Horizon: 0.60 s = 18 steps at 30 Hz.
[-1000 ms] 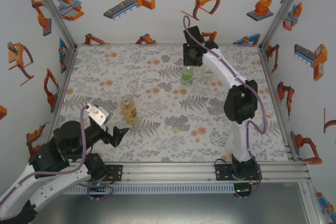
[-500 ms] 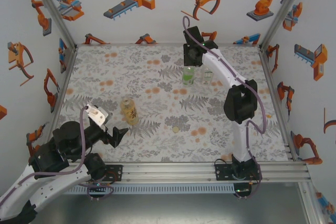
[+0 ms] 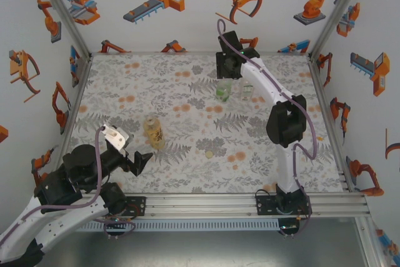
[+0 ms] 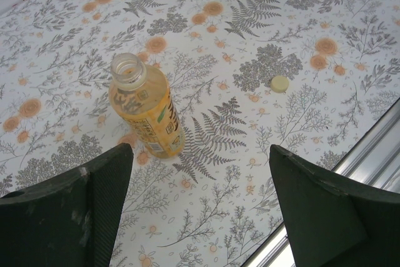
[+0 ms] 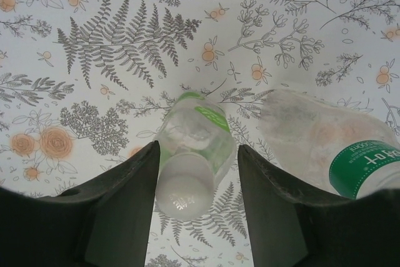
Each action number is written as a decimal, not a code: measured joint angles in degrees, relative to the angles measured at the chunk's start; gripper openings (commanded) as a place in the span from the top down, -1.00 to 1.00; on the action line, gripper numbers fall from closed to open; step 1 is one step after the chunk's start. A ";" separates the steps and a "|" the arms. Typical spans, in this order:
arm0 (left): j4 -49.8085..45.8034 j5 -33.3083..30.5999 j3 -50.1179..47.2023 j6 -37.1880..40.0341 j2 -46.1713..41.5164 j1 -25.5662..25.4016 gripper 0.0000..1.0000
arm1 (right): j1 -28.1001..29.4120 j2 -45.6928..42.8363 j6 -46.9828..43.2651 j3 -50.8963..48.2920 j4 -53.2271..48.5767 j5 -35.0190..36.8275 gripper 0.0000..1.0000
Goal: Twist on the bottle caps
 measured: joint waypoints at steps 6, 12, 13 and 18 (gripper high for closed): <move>0.02 0.00 -0.13 0.17 -0.11 0.00 -0.65 | 0.00 -0.96 -0.98 1.79 -1.09 -0.04 -0.04; 0.04 -0.02 -0.17 0.70 -0.11 0.39 -0.66 | 0.02 -7.30 -1.90 -1.49 -0.81 -2.43 -0.05; 0.04 -0.02 -0.17 0.81 -0.11 0.50 -0.66 | 0.00 -9.11 -2.14 -3.04 -0.48 -3.41 -0.05; 0.02 -0.09 -0.22 1.01 -0.11 0.92 -0.66 | 0.02 -19.02 -3.32 -14.14 4.72 -10.58 -0.05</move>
